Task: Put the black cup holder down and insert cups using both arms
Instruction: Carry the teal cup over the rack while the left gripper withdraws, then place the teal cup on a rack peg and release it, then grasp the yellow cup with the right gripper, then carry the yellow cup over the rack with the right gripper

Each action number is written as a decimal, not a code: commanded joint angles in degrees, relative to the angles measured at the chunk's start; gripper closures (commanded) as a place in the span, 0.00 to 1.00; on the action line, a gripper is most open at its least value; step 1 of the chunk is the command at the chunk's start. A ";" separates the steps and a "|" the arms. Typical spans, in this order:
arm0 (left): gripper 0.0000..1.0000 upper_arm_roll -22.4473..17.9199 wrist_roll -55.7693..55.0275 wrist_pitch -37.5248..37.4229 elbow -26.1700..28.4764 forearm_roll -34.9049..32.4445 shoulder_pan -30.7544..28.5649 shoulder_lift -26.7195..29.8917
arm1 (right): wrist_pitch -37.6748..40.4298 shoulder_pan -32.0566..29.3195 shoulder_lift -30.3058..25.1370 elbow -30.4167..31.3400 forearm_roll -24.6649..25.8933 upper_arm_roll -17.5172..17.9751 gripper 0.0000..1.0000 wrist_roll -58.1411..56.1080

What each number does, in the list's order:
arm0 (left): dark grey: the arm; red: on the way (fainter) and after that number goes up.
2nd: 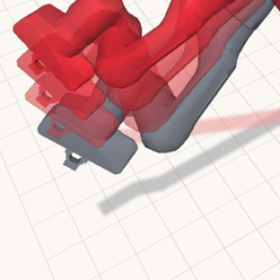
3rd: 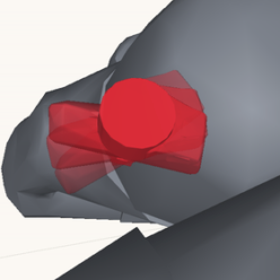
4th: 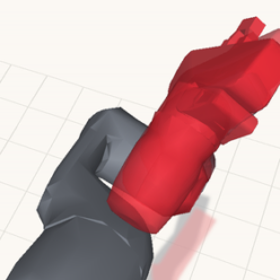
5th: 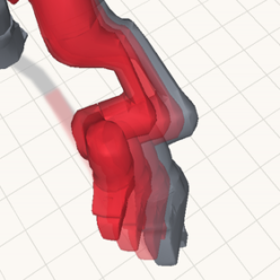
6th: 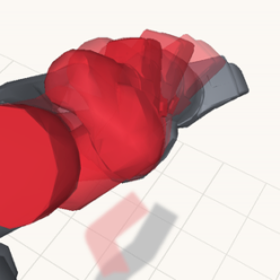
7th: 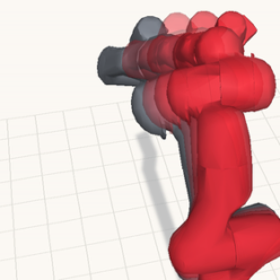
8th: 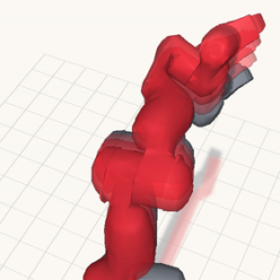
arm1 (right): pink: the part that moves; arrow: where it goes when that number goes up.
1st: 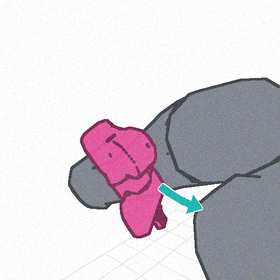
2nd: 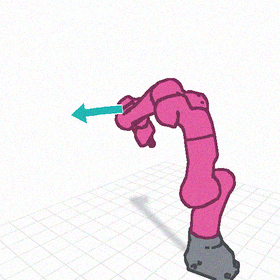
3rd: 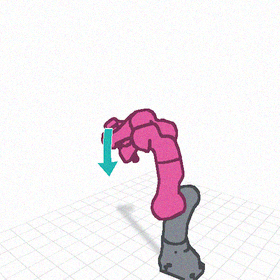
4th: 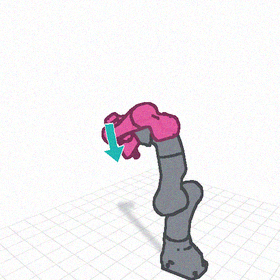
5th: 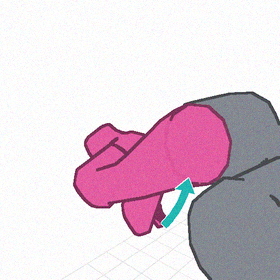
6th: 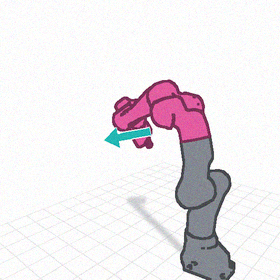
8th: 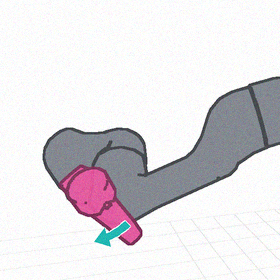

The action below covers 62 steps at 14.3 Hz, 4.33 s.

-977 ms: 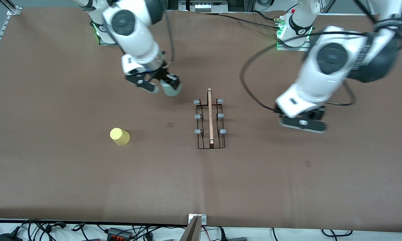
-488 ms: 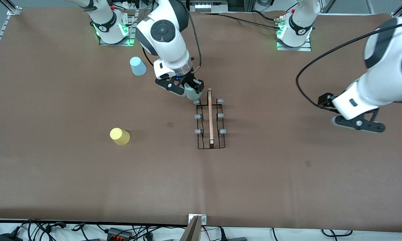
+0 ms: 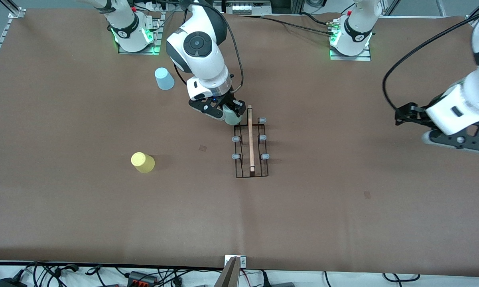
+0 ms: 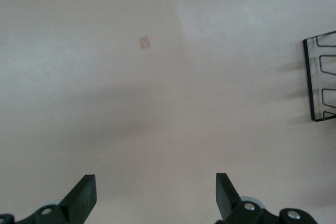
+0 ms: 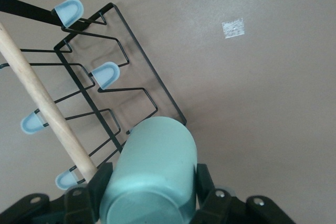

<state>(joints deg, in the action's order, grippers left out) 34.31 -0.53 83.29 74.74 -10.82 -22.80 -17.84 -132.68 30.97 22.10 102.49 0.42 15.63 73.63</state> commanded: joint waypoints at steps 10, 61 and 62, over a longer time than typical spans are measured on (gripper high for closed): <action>0.00 -36.94 1.14 10.72 20.66 12.77 27.70 20.17 | -0.92 -0.29 1.73 -1.32 2.12 -0.68 0.00 -0.59; 0.00 -33.08 1.85 3.72 16.49 10.56 25.79 18.10 | 10.25 0.14 16.66 -29.89 9.60 -3.94 0.89 -3.33; 0.00 -33.08 1.85 3.72 16.49 10.56 25.79 18.10 | 9.82 0.58 17.01 -29.98 9.60 -3.94 0.89 -2.71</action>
<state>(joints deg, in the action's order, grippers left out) 0.92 1.12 88.42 93.07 0.15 3.04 0.99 -124.20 30.28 38.02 74.98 9.03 12.27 68.68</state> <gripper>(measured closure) 0.000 0.317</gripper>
